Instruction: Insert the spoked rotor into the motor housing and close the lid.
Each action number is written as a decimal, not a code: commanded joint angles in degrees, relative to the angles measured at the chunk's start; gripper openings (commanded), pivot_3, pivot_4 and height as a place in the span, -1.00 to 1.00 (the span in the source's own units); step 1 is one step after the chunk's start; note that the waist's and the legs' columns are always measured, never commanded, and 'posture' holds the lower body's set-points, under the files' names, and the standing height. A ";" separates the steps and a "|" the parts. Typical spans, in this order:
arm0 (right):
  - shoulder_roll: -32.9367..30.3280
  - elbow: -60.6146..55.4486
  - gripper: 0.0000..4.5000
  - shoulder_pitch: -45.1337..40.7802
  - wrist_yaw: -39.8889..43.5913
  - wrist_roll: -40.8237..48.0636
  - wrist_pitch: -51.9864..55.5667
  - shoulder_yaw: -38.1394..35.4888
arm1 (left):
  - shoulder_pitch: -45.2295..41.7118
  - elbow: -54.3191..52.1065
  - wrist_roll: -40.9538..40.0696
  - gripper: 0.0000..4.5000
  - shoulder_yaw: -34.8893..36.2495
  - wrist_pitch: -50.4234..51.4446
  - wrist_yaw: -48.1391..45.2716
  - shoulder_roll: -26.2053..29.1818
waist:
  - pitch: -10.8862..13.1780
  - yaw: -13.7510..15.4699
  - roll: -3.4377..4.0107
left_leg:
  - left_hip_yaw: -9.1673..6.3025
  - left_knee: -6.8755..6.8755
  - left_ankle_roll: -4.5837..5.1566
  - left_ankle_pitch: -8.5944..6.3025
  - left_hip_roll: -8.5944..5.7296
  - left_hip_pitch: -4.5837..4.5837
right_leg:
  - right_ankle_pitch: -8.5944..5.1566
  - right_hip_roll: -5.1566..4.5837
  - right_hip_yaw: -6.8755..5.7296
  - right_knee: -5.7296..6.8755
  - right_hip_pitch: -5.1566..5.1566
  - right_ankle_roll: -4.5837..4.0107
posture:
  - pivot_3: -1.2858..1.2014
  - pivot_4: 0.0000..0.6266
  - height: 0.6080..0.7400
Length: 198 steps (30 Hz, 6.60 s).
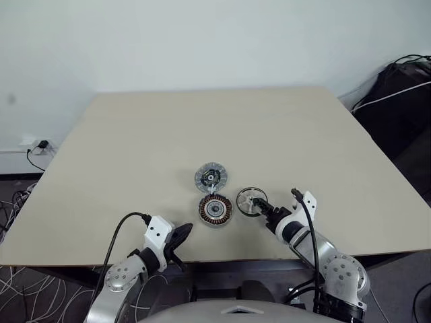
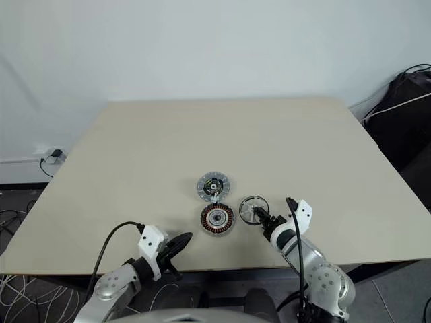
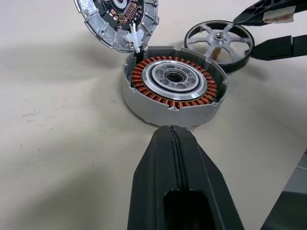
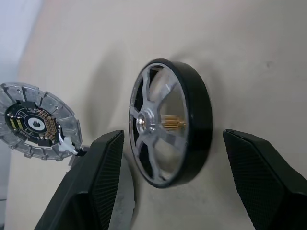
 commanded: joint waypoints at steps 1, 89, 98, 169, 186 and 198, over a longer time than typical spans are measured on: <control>2.92 -0.16 0.57 -0.92 -0.60 2.88 -0.78 0.90 | -0.35 -1.37 -0.32 -1.00 0.40 -1.29 0.01 0.08 | 0.00 0.00 0.00 | 0.00 0.00 0.00 0.00 0.00 0.00 | 0.00 0.00 0.00 0.00 0.00 0.00 | 0.03 -1.00 1.00; -3.06 9.65 0.05 4.00 11.57 21.08 -10.90 16.67 | 0.81 -0.22 0.21 -1.00 0.42 -1.59 0.65 0.46 | 0.01 0.00 0.11 | 0.05 0.04 0.03 0.00 0.01 -0.27 | 0.06 0.04 0.07 0.01 -0.25 0.08 | 0.03 -1.00 1.00; -6.44 3.03 0.77 5.76 11.37 21.67 -11.01 15.67 | 0.66 -0.24 0.14 -1.00 0.23 -1.50 0.39 0.50 | -0.06 0.08 0.06 | 0.05 0.08 0.04 0.00 0.00 -0.27 | 0.06 0.03 0.07 0.01 -0.22 0.08 | 0.03 -1.00 1.00; -43.30 3.54 0.14 -27.06 67.21 -59.36 -33.37 61.51 | -1.99 4.03 3.78 -1.00 -1.91 -11.31 1.00 -0.58 | -0.13 0.98 -0.91 | 0.06 0.35 0.07 0.02 0.03 0.20 | 0.16 0.22 0.00 -0.01 0.32 0.13 | 0.03 -1.00 1.00; -40.40 13.97 -0.41 -29.44 71.72 -64.99 -38.52 63.73 | -0.56 4.72 3.57 -1.00 -1.78 -12.11 2.15 -1.67 | -0.21 1.82 -0.87 | 0.06 0.43 0.07 0.02 0.03 0.23 | 0.19 0.34 0.00 0.06 0.37 0.13 | 0.03 -1.00 1.00; -41.50 13.40 -0.99 -28.17 73.37 -66.23 -39.20 62.37 | -1.58 6.16 3.15 -1.00 -2.03 -12.58 1.82 -1.82 | -0.25 2.18 -0.93 | 0.05 0.46 0.07 0.02 0.03 0.23 | 0.20 0.33 -0.01 0.05 0.39 0.13 | 0.03 -1.00 1.00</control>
